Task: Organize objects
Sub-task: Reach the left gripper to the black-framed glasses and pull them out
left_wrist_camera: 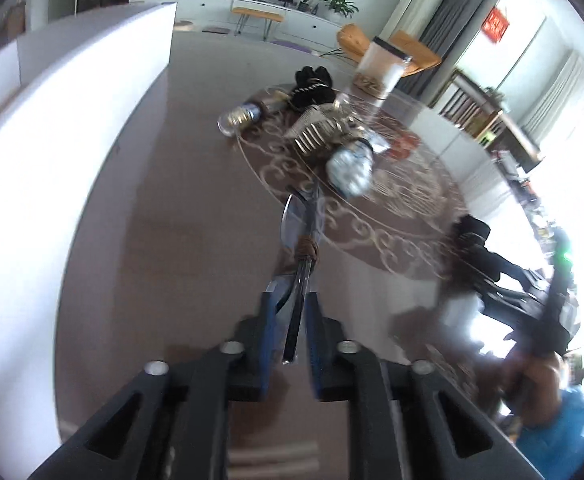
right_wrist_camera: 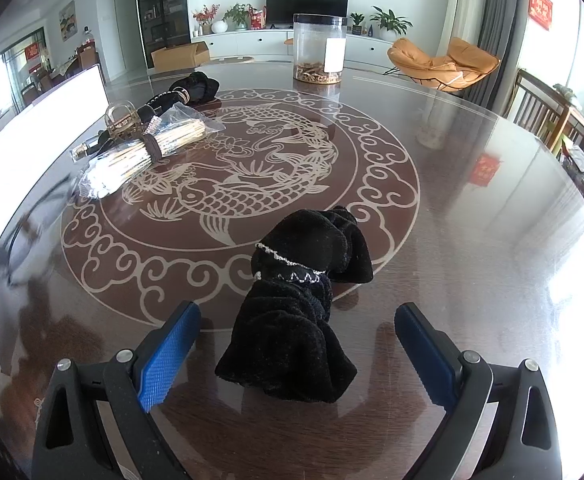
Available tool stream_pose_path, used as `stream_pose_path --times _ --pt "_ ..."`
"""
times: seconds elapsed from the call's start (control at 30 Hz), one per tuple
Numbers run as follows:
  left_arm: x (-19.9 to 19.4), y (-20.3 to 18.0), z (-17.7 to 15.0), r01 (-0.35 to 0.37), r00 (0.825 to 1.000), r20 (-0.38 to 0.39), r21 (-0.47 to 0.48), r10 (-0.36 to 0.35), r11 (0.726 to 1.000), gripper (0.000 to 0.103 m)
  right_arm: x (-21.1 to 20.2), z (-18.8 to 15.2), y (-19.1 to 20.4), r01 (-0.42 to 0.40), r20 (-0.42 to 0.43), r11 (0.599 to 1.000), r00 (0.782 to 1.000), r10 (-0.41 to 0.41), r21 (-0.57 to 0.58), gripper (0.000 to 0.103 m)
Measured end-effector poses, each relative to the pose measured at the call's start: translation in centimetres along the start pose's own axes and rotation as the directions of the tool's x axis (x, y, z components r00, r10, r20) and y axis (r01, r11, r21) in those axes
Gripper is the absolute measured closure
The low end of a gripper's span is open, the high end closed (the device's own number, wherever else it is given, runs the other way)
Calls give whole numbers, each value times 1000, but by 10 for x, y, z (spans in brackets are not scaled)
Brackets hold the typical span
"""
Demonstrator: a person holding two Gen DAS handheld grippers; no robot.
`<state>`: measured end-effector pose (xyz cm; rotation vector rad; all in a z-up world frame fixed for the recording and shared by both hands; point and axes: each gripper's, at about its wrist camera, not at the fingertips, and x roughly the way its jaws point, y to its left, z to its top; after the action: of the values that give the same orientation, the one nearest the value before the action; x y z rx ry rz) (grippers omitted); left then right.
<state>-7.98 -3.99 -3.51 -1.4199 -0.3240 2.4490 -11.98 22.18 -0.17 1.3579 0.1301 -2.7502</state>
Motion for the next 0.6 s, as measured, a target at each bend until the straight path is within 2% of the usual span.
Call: stream_pose_path --times 0.03,0.1,0.23,0.4,0.5,0.57,0.6 --pt "0 -1 -1 3 1000 3 6 -3 1000 43 0 0 0 2 0 1000 1000 -2 -1 5" --pt "-1 -4 0 -24 1000 19 32 23 999 25 0 0 1 5 0 1000 1000 -5 -2 5" --pt "11 -21 18 -1 1000 27 85 -1 996 24 0 0 1 8 0 1000 1000 -8 -3 5" --pt "45 -35 24 -70 997 -27 149 75 986 24 0 1 1 6 0 1000 1000 -6 -2 5" --pt "47 -38 24 -96 995 1 154 97 983 23 0 1 2 3 0 1000 1000 -3 -2 5" --pt "48 -39 24 -95 995 -1 152 96 984 18 0 1 2 5 0 1000 1000 -5 -2 5" --pt "50 -41 24 -96 995 -2 160 97 983 12 0 1 2 8 -2 1000 1000 -8 -3 5"
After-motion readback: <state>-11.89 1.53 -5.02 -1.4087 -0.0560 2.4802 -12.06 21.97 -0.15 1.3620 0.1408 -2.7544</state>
